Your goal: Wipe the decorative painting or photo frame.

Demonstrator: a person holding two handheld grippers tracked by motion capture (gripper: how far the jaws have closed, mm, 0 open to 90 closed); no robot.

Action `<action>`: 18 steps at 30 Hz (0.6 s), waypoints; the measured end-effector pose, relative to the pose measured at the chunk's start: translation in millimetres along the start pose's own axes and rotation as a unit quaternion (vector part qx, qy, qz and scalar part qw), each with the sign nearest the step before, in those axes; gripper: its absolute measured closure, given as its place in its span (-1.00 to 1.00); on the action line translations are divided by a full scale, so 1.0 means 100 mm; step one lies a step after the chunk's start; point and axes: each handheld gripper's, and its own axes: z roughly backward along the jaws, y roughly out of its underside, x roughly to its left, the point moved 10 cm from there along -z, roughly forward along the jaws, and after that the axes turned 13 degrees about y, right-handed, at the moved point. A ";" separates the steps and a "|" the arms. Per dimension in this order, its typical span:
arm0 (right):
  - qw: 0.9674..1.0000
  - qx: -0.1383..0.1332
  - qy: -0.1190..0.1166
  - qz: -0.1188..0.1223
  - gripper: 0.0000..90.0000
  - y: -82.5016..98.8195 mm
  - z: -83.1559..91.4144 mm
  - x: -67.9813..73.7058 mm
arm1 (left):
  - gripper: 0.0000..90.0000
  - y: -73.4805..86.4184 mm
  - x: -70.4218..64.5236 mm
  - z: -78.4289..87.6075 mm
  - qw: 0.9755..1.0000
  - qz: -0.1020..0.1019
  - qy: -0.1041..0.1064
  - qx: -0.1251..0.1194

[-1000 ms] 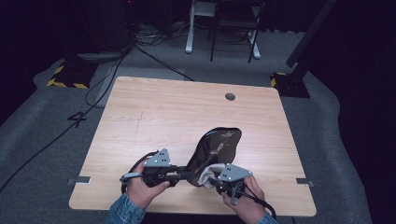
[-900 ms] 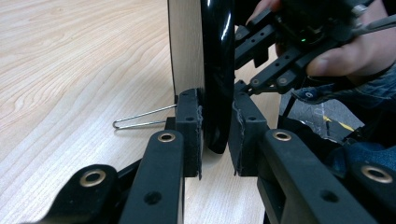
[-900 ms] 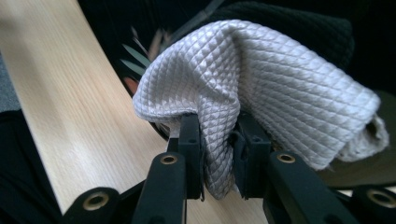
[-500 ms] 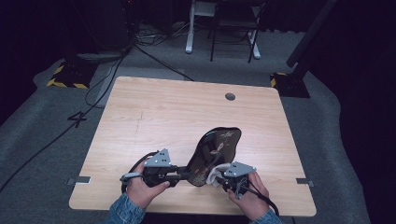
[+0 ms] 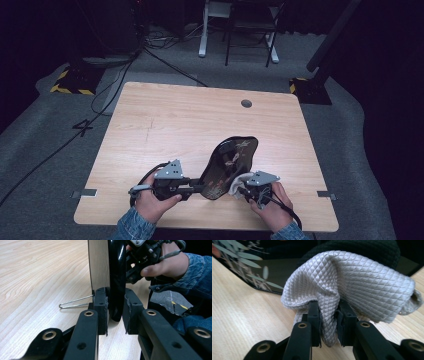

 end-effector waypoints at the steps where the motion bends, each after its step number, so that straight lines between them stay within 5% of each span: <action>1: 1.000 0.001 0.003 -0.002 0.67 0.01 0.00 -0.02 | 0.68 0.00 0.00 0.00 1.000 0.000 0.000 0.000; 18: 0.998 -0.003 0.056 -0.013 0.67 0.05 0.02 -0.34 | 0.70 0.00 0.02 0.01 1.000 0.000 -0.009 0.000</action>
